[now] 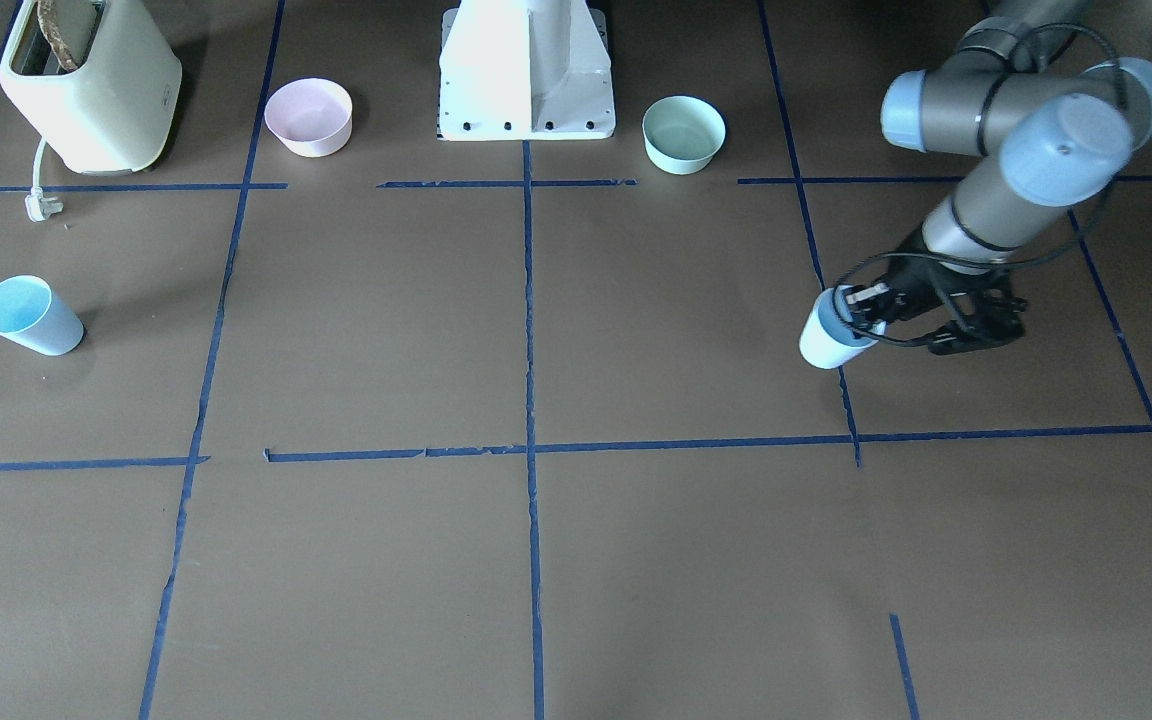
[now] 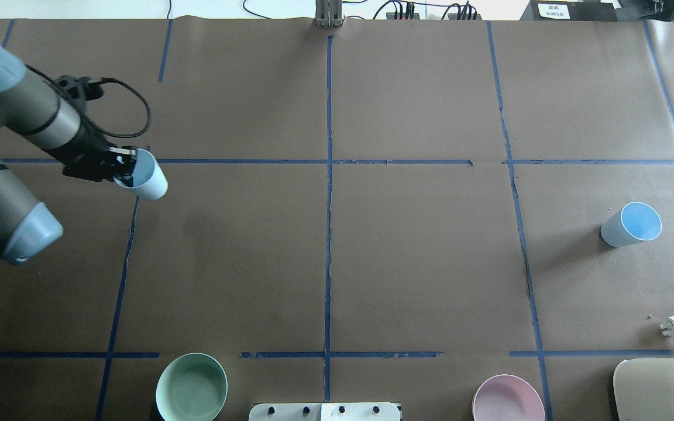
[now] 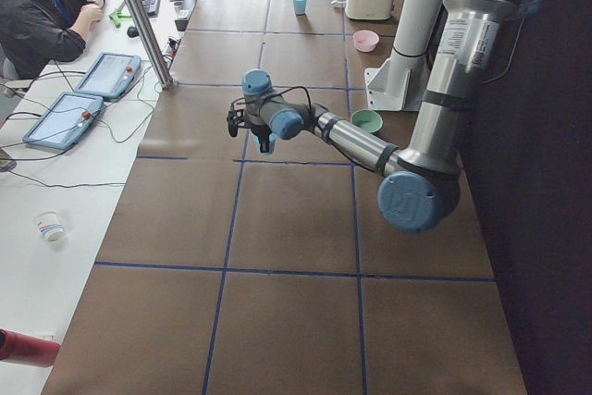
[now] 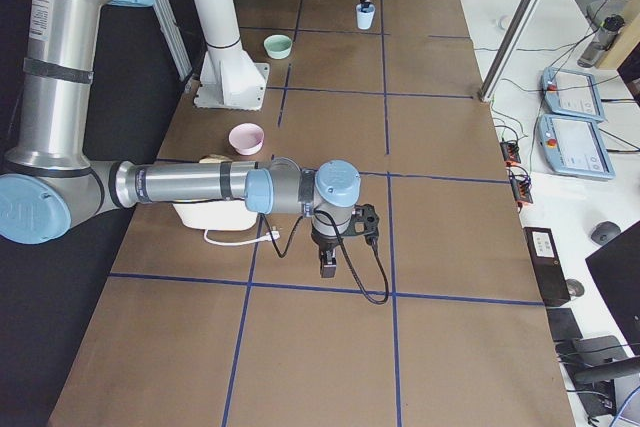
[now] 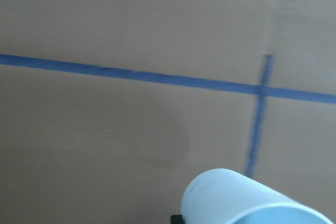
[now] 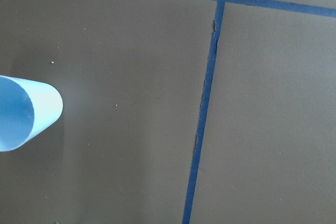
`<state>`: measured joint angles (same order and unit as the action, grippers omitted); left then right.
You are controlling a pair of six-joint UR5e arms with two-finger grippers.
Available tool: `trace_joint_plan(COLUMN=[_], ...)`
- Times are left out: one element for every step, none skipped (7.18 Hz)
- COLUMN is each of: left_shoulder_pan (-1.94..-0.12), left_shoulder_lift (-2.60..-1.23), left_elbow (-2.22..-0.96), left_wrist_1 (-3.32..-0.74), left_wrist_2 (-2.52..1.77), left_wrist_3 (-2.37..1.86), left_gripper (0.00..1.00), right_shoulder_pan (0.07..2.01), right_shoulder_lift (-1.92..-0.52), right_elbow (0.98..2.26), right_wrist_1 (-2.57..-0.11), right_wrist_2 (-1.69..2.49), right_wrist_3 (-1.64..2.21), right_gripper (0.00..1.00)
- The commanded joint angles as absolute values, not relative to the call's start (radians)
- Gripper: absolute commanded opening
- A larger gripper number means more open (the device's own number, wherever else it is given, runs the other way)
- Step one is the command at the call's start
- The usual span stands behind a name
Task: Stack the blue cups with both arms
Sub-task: 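Carry the light-blue cup with the left gripper to the table center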
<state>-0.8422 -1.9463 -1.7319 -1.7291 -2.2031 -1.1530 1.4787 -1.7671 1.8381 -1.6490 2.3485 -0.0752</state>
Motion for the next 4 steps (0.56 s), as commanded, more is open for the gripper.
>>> trace_joint_plan(left_shoulder_pan=[-0.66, -0.634, -0.603, -0.577], left_shoulder_lift=[-2.26, -2.381, -2.446, -2.445], left_elbow=[-1.621, -1.514, -1.45, -1.434], left_wrist_1=[-1.631, -1.634, -1.64, -1.646], left_wrist_2=[-2.078, -2.051, -2.024, -1.998], left_wrist_3=[-1.424, -1.493, -1.509, -1.506], left_gripper=[0.0, 0.0, 0.0, 0.0], right_shoulder_pan=[1.479, 1.479, 1.479, 1.479], right_shoulder_lift=[-1.767, -1.767, -1.767, -1.767], right_elbow=[1.839, 1.839, 1.839, 1.839], right_wrist_1=[-1.649, -1.649, -1.649, -1.649], right_wrist_2=[2.349, 2.349, 2.349, 2.349], right_wrist_3=[-0.075, -0.075, -0.075, -0.075], right_gripper=[1.0, 1.0, 1.0, 1.0])
